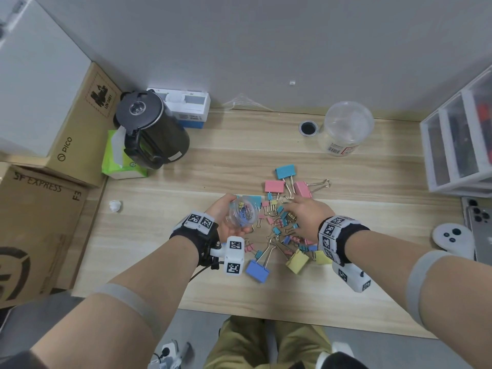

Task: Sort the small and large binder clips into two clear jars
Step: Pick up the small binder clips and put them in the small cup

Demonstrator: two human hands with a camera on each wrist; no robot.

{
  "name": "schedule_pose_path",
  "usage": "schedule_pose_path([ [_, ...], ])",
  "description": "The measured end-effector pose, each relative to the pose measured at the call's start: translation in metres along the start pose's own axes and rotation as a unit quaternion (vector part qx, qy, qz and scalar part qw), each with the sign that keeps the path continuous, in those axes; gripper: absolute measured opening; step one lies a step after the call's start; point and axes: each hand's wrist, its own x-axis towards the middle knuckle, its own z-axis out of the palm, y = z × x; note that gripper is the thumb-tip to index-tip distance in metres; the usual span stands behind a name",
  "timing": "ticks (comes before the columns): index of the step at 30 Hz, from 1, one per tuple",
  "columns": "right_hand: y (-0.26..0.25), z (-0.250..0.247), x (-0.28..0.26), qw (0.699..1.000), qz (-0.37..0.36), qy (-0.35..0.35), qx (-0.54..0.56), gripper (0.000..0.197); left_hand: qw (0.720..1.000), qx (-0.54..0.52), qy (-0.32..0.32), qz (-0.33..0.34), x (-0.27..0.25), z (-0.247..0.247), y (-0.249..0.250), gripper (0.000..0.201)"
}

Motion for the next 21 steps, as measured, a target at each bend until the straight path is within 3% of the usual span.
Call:
schedule_pose_path([
  [3, 0.001, -0.002, -0.001, 1.0, 0.001, 0.007, -0.002, 0.069, 1.0, 0.003, -0.005, 0.004, 0.001, -0.001, -0.001, 0.054],
  [12, -0.021, 0.008, 0.016, 1.0, -0.012, 0.006, 0.022, 0.047, 1.0, 0.002, -0.004, 0.003, 0.0, 0.0, -0.004, 0.052],
  [15, -0.025, 0.013, 0.018, 0.996, -0.016, 0.032, 0.079, 0.051, 1.0, -0.002, -0.006, -0.005, 0.005, -0.004, -0.006, 0.058],
  [21, -0.027, 0.021, 0.024, 0.992, 0.0, 0.037, 0.117, 0.079, 0.999, -0.006, -0.039, -0.006, 0.009, -0.009, -0.01, 0.056],
])
